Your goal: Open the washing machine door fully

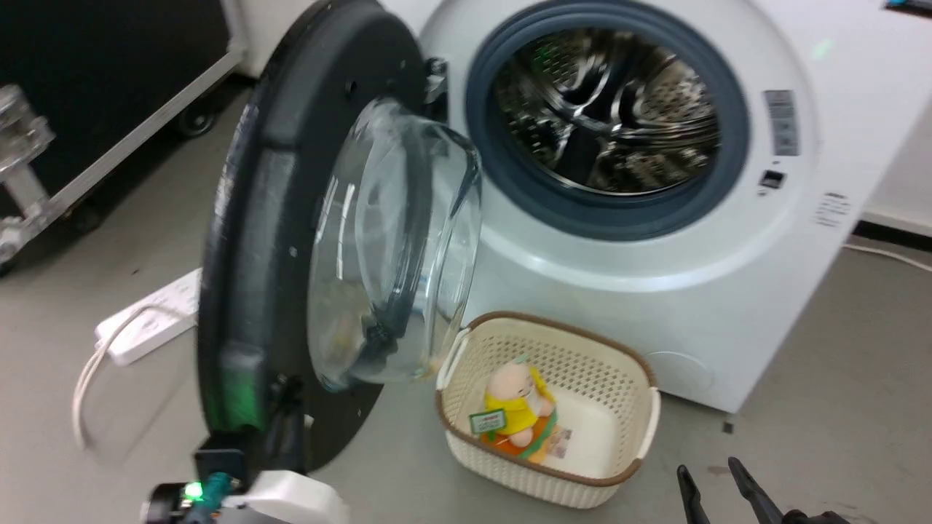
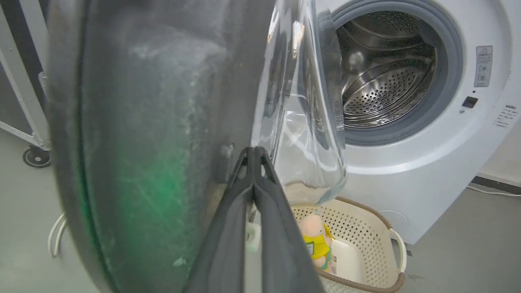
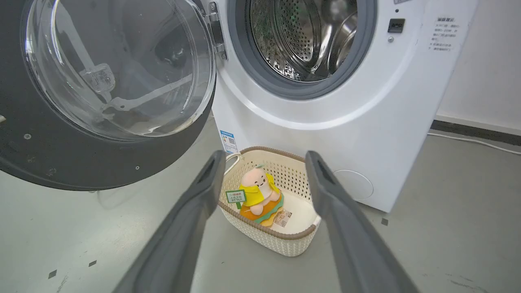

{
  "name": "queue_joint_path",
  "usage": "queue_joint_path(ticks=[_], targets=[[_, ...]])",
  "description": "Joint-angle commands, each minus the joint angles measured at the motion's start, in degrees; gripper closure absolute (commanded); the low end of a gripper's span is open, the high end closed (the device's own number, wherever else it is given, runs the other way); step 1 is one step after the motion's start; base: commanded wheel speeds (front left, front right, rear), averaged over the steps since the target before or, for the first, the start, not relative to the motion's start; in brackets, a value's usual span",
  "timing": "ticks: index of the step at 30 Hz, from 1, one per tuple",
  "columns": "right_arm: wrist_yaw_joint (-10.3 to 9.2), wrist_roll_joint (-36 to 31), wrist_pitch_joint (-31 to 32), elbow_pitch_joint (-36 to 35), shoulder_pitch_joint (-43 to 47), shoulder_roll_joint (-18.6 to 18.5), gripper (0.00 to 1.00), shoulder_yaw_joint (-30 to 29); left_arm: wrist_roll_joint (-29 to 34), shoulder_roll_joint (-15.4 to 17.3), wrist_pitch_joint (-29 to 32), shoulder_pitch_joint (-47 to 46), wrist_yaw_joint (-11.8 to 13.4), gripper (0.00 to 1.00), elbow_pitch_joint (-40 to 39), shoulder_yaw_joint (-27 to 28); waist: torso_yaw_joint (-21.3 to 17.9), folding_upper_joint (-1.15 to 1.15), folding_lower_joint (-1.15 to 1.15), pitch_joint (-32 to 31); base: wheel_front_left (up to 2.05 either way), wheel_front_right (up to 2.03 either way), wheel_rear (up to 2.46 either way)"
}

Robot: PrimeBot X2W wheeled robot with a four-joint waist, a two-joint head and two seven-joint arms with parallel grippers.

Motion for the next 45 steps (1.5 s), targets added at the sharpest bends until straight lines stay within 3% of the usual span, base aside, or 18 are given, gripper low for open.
queue_joint_path(ticks=[1,5,6,16,29,36,45], targets=[[0.05,-0.1,-0.2,0.3,-0.4,-0.1,0.0,0.3,-0.7,1.0,0.4,-0.1,0.3,1.0,-0.4,1.1,1.8,0.0,0.0,1.6,0.0,0.0,0.0],[0.05,-0.2,-0.2,0.2,-1.0,-1.3,0.0,1.6,-2.2,3.2,1.0,-2.2,0.4,1.0,0.1,4.0,2.4,0.0,0.0,4.5,0.0,0.0,0.0],[0.05,0.0,-0.2,-0.5,-2.2,-2.8,0.0,2.1,-3.4,4.6,0.9,-4.3,0.7,1.0,0.3,6.5,1.8,0.0,0.0,7.9,0.0,0.0,0.0],[0.05,1.5,0.6,-2.8,-5.3,-8.5,0.0,1.7,-7.0,10.4,1.7,-13.4,1.1,1.0,3.7,13.9,-0.9,0.0,0.0,17.9,0.0,0.0,0.0],[0.05,2.9,0.7,-3.5,-7.6,-10.8,0.0,1.2,-12.4,18.5,0.9,-22.0,0.7,1.0,14.8,23.9,-3.7,0.0,0.0,22.5,0.0,0.0,0.0],[0.05,2.9,0.4,-2.0,-8.0,-9.8,0.0,1.3,-11.4,18.8,-0.5,-21.3,-0.8,1.0,17.2,23.8,-4.5,0.0,0.0,19.2,0.0,0.0,0.0],[0.05,1.6,-0.1,0.0,-7.2,-6.4,0.0,-0.3,-8.4,14.2,-0.9,-13.3,-3.3,1.0,9.7,18.2,-5.9,0.0,0.0,8.8,0.0,0.0,0.0]])
